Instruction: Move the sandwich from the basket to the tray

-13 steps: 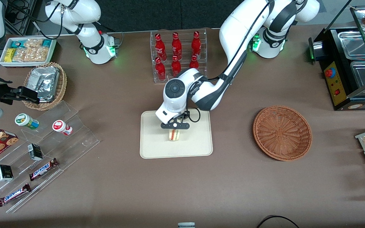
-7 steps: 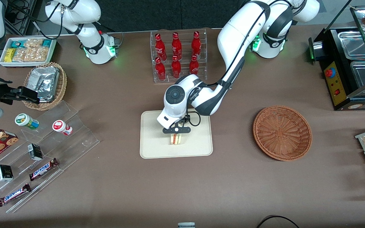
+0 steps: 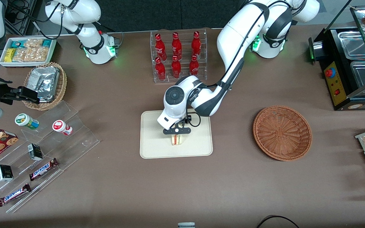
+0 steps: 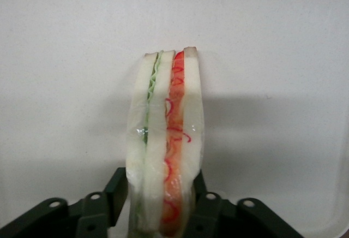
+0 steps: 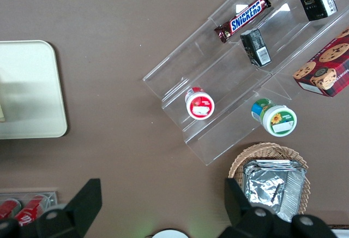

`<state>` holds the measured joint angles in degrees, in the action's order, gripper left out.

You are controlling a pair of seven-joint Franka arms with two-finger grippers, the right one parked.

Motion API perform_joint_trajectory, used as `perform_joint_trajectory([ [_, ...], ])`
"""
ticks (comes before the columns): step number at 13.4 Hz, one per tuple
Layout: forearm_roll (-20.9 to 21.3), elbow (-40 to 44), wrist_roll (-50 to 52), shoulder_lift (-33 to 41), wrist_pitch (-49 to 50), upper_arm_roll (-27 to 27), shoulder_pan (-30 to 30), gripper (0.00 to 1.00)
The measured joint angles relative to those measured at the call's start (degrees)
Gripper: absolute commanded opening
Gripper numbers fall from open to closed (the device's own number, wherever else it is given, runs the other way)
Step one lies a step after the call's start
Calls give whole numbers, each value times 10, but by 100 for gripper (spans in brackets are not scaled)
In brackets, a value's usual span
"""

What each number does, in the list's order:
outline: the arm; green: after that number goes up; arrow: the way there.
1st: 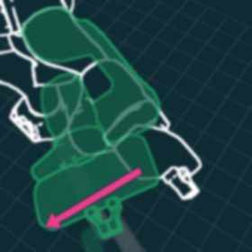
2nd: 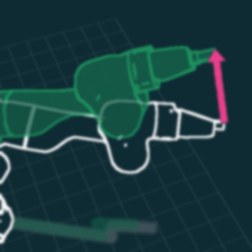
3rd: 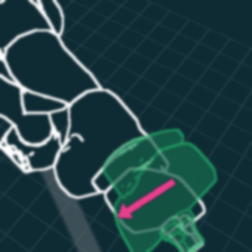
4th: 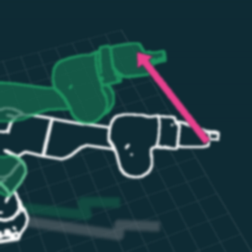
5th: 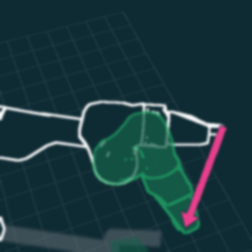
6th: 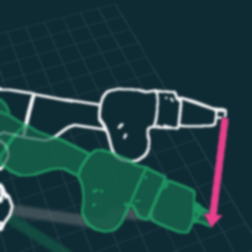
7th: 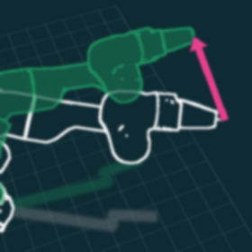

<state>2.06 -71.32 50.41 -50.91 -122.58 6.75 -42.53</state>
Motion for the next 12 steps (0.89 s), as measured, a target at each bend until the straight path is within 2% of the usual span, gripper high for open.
perform_joint_trajectory([
  [4, 4, 11, 4, 11, 18, -4, 6, 99],
  [7, 2, -2, -44, 56, 77, -4, 42, 99],
  [12, -12, -127, -130, 173, 83, -4, 117, 99],
])
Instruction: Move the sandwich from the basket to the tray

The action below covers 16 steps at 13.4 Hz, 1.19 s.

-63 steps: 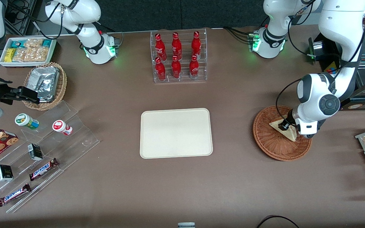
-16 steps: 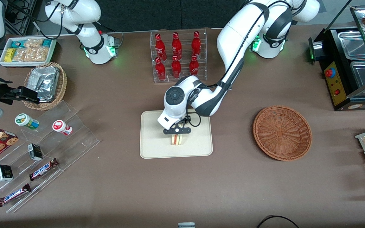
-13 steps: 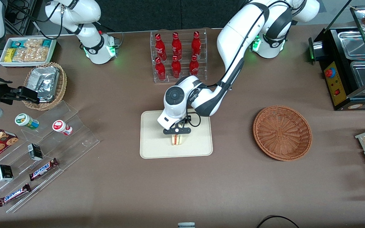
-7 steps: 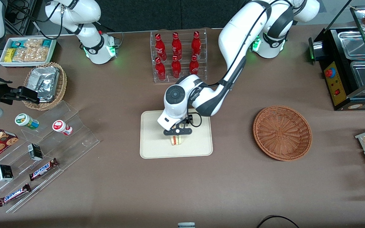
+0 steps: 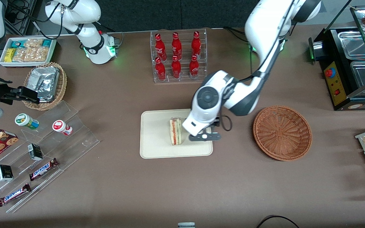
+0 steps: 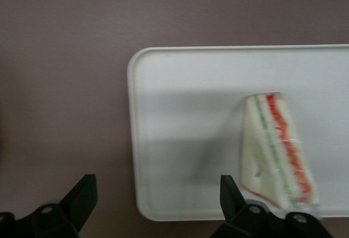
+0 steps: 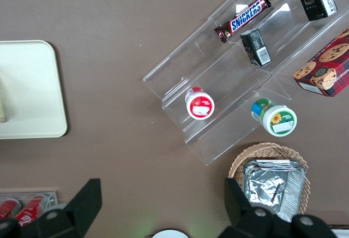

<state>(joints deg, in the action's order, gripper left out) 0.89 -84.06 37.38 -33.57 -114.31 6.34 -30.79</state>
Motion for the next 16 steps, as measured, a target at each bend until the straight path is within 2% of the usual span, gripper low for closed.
perform_joint_trajectory([
  [6, -15, -152, -136, 108, 0, -1, 101, 99],
  [12, -16, -253, -253, 184, -2, -2, 182, 99],
  [16, -16, -326, -343, 262, -2, -4, 247, 99],
])
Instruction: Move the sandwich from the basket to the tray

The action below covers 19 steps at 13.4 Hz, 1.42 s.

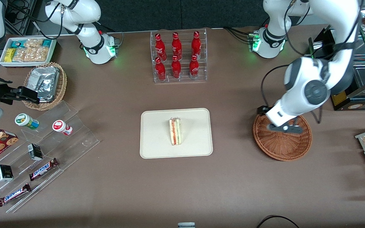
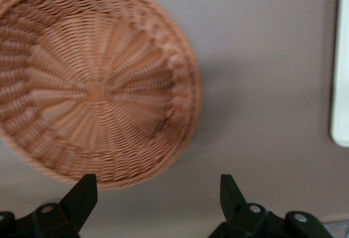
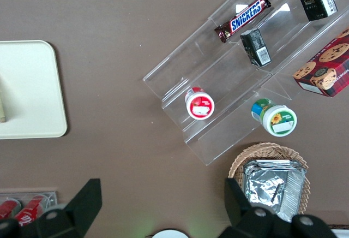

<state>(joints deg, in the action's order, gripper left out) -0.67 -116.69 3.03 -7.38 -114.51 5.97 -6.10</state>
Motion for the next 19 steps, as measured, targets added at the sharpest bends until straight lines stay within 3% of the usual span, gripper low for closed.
perform_joint_trajectory([
  [4, 0, -28, -47, 96, 54, -2, 46, 99],
  [8, -2, 1, -50, 176, 142, -13, 57, 99],
  [13, -4, 111, -49, 177, 194, -16, 57, 99],
  [19, -4, 139, -21, 169, 197, -11, 56, 99],
])
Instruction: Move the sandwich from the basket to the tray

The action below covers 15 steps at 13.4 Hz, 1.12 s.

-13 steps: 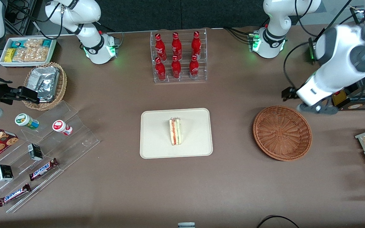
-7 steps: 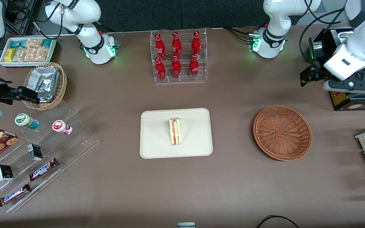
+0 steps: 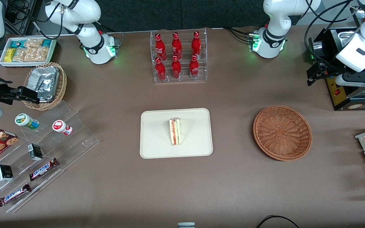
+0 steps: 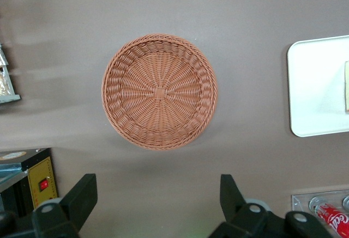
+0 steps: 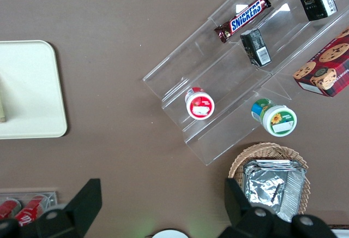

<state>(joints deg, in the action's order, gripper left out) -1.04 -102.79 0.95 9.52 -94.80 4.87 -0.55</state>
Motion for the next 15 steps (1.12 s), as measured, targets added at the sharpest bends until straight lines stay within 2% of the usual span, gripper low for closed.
perform_joint_trajectory([
  [15, 0, 34, 5, -17, 32, 2, 0, 100],
])
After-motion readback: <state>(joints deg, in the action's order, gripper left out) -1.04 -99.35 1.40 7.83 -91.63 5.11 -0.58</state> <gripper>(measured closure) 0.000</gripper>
